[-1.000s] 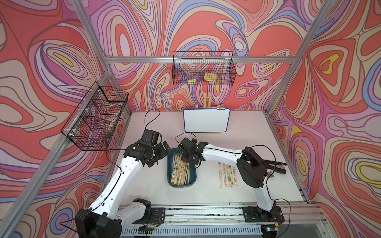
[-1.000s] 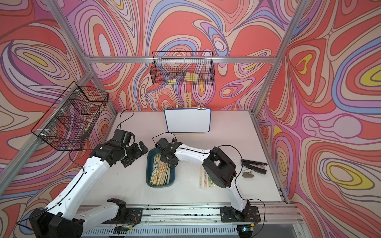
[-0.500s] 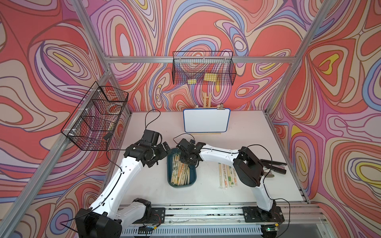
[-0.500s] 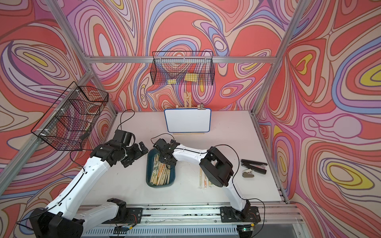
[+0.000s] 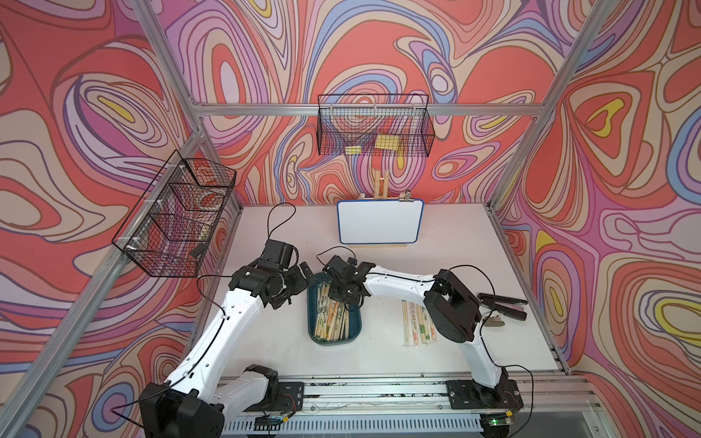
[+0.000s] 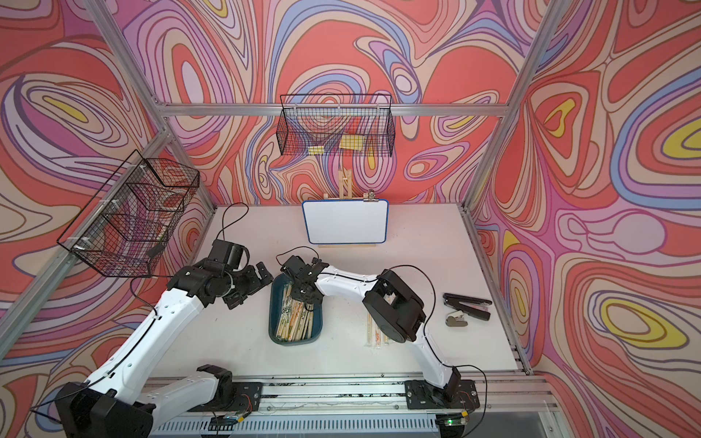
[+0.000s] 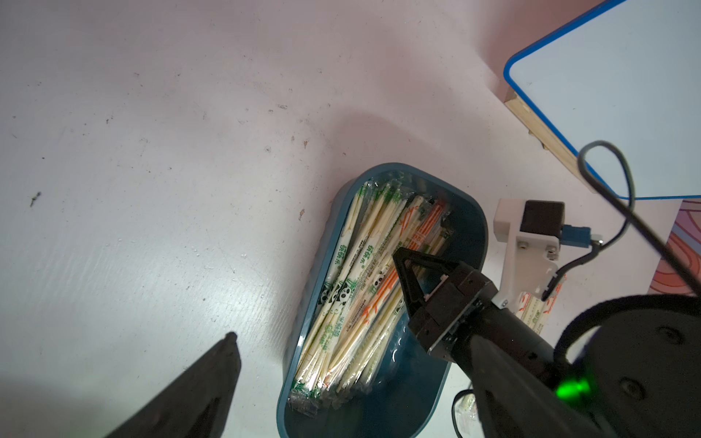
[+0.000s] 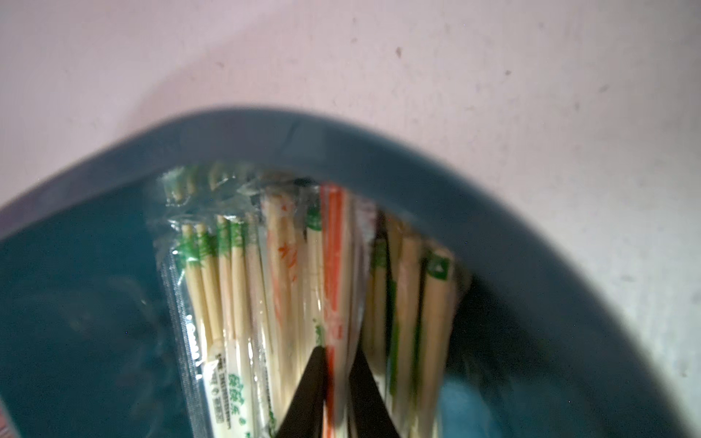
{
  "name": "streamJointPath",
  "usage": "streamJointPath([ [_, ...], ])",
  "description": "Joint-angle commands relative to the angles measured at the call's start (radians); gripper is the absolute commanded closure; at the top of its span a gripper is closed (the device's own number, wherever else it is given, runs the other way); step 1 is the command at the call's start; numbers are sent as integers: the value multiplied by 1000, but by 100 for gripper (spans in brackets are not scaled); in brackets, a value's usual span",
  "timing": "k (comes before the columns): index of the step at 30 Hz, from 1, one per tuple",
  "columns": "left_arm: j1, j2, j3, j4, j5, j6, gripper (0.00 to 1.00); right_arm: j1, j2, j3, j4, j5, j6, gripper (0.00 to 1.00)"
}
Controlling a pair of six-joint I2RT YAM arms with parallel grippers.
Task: Take the paired disposable chopsticks out of the storage box
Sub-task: Pick up the paired disposable chopsticks from the storage box.
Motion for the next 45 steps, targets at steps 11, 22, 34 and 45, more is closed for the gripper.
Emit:
streamJointPath([
  [11,11,-23,-18,4,-8,1,0,3,-79,-37,17,12,-3,97],
  [22,11,-21,-19,5,-11,-1,0,1,-140,-64,58,34,-44,97],
  [34,12,-13,-13,6,-12,12,0,0,-180,-84,61,49,-85,100],
  [45,11,-28,6,-50,-58,119,0,-43,-380,-164,-14,102,-144,100],
])
